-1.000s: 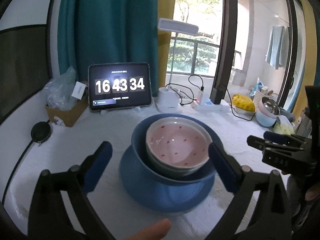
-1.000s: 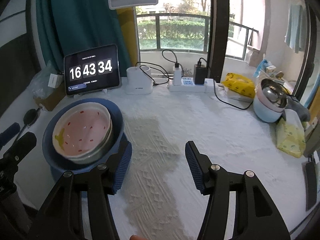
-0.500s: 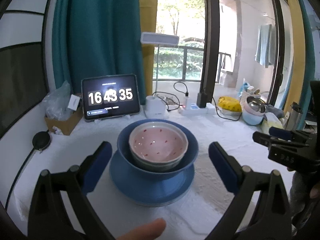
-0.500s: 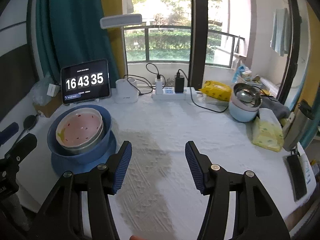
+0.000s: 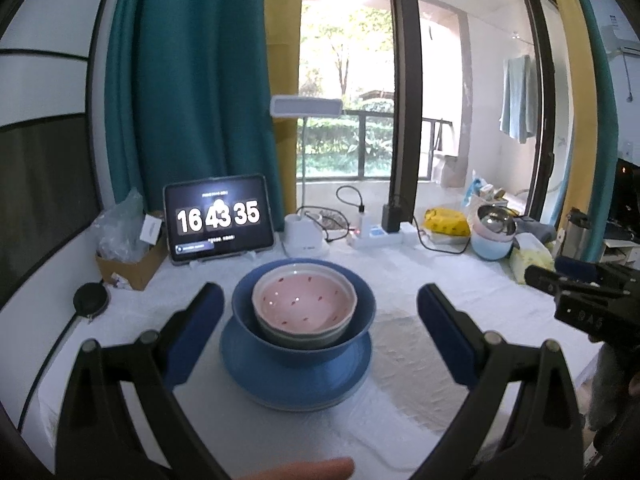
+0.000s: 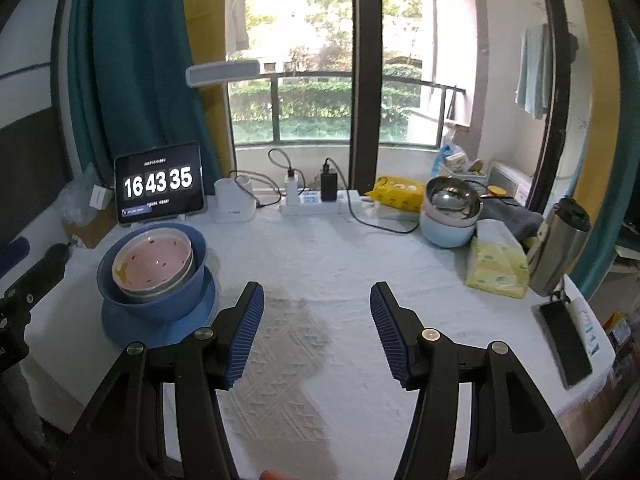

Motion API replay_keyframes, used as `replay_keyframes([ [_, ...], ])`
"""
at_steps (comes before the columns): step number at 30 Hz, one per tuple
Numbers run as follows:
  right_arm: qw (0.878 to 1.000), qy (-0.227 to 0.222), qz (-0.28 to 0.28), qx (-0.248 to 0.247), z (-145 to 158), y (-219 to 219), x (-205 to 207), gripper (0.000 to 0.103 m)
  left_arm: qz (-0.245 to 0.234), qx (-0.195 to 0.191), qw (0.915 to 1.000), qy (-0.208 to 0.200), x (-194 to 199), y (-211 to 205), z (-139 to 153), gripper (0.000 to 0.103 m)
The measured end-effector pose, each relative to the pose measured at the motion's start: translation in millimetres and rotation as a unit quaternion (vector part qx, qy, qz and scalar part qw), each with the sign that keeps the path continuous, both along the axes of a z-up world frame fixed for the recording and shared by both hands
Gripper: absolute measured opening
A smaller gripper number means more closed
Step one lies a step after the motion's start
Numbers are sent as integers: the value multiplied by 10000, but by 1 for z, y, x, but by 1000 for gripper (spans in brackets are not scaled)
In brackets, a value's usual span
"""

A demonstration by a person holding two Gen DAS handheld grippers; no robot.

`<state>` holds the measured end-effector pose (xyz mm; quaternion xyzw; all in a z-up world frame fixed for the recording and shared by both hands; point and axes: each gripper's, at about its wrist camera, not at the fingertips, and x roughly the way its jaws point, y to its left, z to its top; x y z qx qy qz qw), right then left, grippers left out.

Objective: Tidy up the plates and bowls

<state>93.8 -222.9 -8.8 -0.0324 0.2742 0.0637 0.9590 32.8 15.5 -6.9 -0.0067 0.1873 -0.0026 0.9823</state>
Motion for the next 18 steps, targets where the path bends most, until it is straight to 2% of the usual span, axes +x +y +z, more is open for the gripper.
replay_keyframes([
  [10,9991,-392,-112,61,21,-13,-29,59,-37,90,9992,-388,-22,-5,21,98],
  [18,9981,-587,-76,156,31,-15,-46,59,-46,126,9986,-505,-36,-9,30,98],
])
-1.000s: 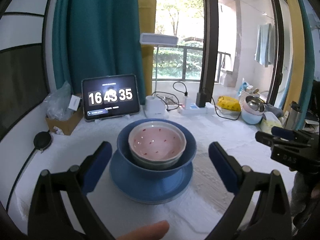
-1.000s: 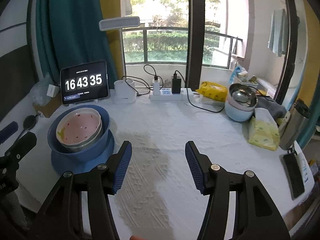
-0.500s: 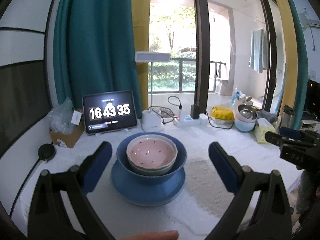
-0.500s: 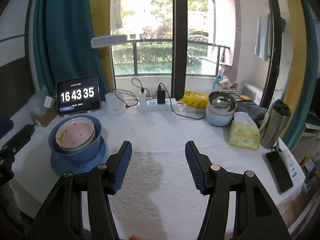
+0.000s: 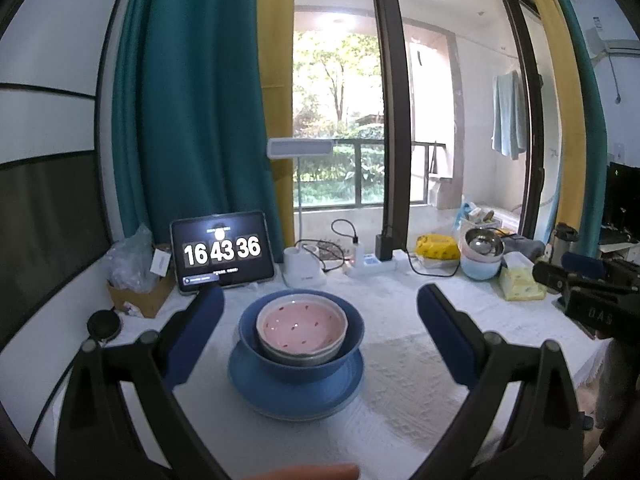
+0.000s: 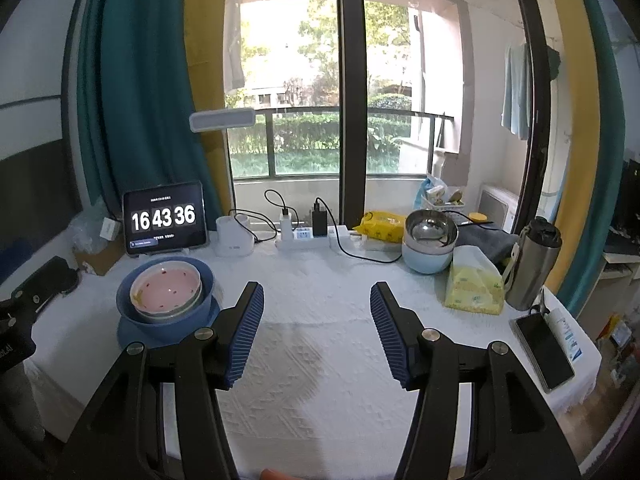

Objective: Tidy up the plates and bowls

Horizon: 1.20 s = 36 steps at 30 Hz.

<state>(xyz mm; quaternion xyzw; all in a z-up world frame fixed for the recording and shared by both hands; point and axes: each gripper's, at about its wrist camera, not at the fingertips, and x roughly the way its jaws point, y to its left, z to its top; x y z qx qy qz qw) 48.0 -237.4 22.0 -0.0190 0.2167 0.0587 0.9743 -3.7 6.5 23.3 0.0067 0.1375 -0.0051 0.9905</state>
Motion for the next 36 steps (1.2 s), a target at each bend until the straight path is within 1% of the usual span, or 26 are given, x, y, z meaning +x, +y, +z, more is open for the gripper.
replay_keyframes([
  [7,10000,-13,-2,-8,1,0,-4,59,-14,-70,10000,60,-1,0,-1,98],
  [16,9999,115,-17,-28,-4,4,2,59,23,-163,9996,219,7,5,-6,98],
  [36,9996,278,-68,-57,-14,5,15,59,-7,-202,9990,390,20,6,-16,98],
])
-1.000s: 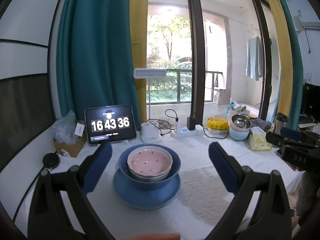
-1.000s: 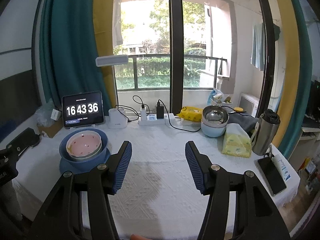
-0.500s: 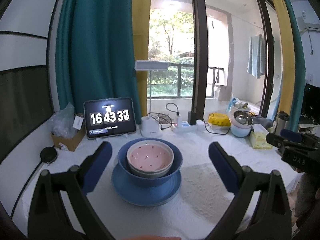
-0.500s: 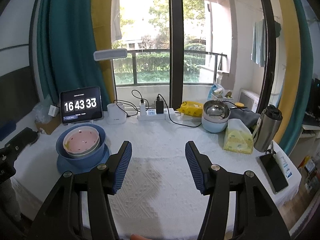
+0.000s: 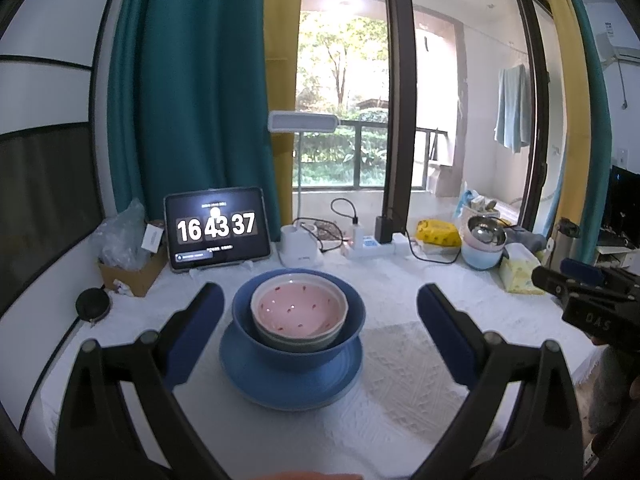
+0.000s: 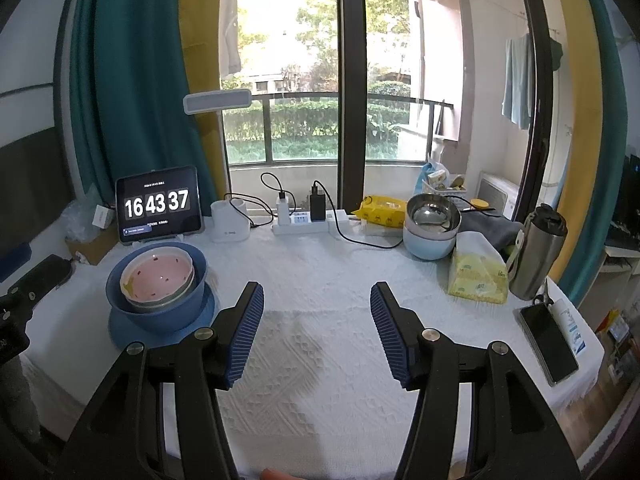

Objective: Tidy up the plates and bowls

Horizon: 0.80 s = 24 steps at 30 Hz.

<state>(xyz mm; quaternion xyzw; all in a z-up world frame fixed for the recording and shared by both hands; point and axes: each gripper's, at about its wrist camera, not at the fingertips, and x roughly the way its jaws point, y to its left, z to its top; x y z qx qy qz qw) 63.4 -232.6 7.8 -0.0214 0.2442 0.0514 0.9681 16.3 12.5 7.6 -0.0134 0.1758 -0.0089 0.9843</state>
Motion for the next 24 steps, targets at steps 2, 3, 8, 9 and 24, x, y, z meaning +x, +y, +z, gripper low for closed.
replay_keyframes([
  [2,10000,10,-11,-3,-1,0,0,59,-2,2,10000,14,0,-1,-1,98],
  [3,10000,13,-17,-1,-2,0,0,59,-2,1,10000,15,1,-1,-1,98],
  [8,10000,11,-24,-2,-2,0,0,59,-17,-3,10000,28,2,-2,-2,98],
  [9,10000,13,-20,-2,-2,0,0,59,-21,-3,10000,33,2,-2,-2,98],
  [24,10000,26,-38,4,-2,-3,2,59,-30,2,10000,51,3,-4,-4,98],
])
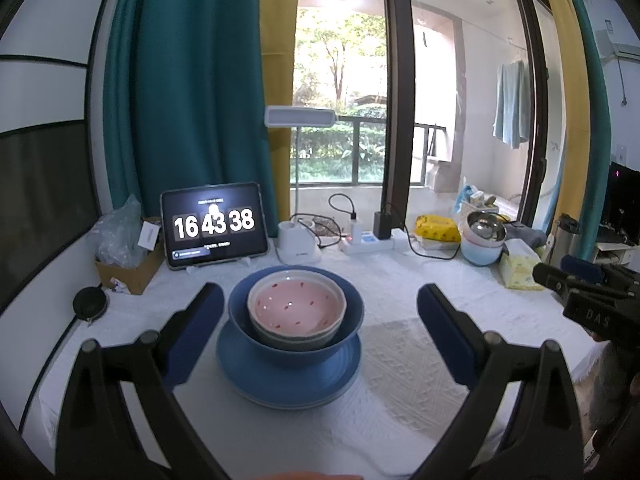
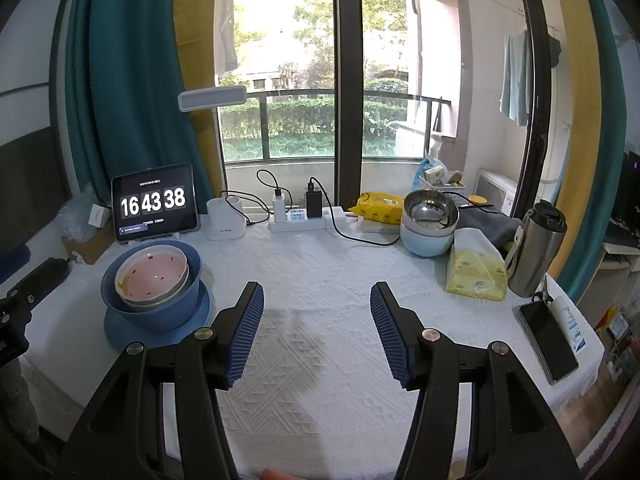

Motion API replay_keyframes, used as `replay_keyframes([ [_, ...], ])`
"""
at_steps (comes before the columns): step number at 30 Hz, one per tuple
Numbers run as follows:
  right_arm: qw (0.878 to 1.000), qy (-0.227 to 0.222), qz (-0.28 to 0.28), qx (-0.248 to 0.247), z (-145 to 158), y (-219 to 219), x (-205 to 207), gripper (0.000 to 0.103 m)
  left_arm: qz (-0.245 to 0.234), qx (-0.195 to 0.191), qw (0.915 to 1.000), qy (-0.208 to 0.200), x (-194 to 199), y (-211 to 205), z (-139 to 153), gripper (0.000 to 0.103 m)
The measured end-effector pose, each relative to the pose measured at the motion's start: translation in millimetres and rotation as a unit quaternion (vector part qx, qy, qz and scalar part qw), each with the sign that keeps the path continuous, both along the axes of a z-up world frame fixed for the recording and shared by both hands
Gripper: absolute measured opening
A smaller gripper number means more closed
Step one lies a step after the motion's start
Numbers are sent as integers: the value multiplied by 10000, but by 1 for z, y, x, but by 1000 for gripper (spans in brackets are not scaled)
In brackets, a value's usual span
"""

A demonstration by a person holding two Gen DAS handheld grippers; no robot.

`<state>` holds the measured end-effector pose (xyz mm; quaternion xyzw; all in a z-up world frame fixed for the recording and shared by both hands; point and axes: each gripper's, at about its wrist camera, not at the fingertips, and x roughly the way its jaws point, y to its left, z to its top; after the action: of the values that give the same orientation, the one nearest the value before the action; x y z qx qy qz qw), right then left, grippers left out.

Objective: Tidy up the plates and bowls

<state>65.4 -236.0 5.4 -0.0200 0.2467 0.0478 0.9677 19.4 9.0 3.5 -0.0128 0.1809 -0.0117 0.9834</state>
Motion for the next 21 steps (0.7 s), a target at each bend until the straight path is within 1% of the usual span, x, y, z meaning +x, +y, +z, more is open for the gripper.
replay_keyframes([
  [15,10000,23,-8,-2,-1,-2,3,59,8,10,10000,9,1,0,0,98],
  [21,10000,20,-6,-1,-1,-2,3,59,14,51,9999,97,6,0,-4,98],
])
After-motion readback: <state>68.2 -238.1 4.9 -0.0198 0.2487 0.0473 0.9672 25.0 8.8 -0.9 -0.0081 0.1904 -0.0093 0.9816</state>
